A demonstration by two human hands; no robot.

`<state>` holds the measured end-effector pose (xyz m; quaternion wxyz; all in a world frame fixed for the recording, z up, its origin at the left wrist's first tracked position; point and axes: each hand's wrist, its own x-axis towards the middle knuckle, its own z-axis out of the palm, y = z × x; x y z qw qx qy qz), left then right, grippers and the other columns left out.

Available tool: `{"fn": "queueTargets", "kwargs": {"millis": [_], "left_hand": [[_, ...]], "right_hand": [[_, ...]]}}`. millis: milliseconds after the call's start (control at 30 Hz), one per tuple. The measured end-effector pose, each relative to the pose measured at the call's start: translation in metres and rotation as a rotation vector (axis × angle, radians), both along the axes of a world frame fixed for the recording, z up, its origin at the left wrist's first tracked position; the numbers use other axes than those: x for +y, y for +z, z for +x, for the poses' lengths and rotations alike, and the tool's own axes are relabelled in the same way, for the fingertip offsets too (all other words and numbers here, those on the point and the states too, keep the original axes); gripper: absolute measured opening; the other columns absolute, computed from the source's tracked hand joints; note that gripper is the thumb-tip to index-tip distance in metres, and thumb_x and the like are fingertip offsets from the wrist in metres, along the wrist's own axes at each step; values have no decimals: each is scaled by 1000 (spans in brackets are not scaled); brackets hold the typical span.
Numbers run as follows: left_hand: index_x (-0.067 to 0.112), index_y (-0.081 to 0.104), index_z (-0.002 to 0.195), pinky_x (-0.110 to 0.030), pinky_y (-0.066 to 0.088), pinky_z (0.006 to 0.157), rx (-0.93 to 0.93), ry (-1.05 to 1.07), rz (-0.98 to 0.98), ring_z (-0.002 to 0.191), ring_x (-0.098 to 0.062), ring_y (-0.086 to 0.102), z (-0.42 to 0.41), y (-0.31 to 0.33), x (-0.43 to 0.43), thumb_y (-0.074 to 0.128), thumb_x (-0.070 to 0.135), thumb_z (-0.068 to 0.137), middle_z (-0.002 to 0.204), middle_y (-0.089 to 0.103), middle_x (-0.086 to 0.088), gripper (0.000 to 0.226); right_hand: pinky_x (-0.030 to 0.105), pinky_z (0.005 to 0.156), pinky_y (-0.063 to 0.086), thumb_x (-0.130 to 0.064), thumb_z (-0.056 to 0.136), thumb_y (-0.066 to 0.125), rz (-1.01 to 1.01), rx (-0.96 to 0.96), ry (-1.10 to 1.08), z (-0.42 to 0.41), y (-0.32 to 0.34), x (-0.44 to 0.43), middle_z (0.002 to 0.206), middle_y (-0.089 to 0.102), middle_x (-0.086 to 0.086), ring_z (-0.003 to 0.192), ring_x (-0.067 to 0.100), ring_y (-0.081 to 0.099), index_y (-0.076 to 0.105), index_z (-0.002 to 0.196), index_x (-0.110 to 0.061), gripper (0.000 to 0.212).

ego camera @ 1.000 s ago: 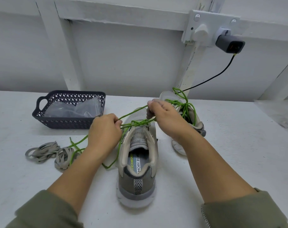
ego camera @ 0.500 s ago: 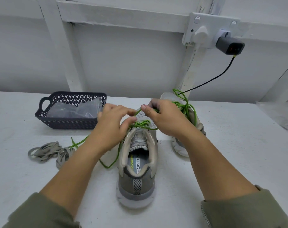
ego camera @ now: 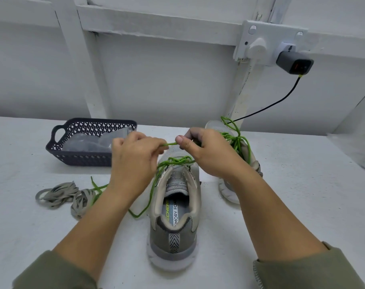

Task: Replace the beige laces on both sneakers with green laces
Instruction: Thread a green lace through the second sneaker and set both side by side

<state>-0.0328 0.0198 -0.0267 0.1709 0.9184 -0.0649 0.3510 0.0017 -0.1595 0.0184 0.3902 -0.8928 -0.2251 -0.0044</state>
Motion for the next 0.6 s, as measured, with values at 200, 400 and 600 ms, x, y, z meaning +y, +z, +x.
{"fn": "queueTargets", "kwargs": {"millis": [200, 400, 600], "left_hand": [[24, 73, 106, -38, 21, 76, 65, 299, 40, 101, -30, 46, -3, 0, 15, 72, 23, 83, 98, 70, 2, 24], [34, 71, 86, -35, 16, 75, 25, 130, 90, 97, -18, 51, 0, 3, 9, 59, 38, 89, 86, 71, 17, 14], [23, 66, 113, -41, 19, 79, 60, 460, -46, 106, -30, 37, -5, 3, 22, 58, 25, 90, 107, 66, -2, 24]], "right_hand": [[26, 53, 31, -46, 94, 53, -57, -16, -20, 3, 2, -6, 54, 47, -8, 48, 6, 40, 56, 73, -23, 31], [27, 53, 32, -49, 93, 54, -48, -25, -8, 4, 4, -5, 53, 45, -8, 48, 7, 38, 54, 71, -25, 32], [27, 51, 34, -46, 93, 54, -19, -15, -17, 5, 1, -14, 53, 48, -8, 47, 7, 38, 61, 79, -20, 30]]}}
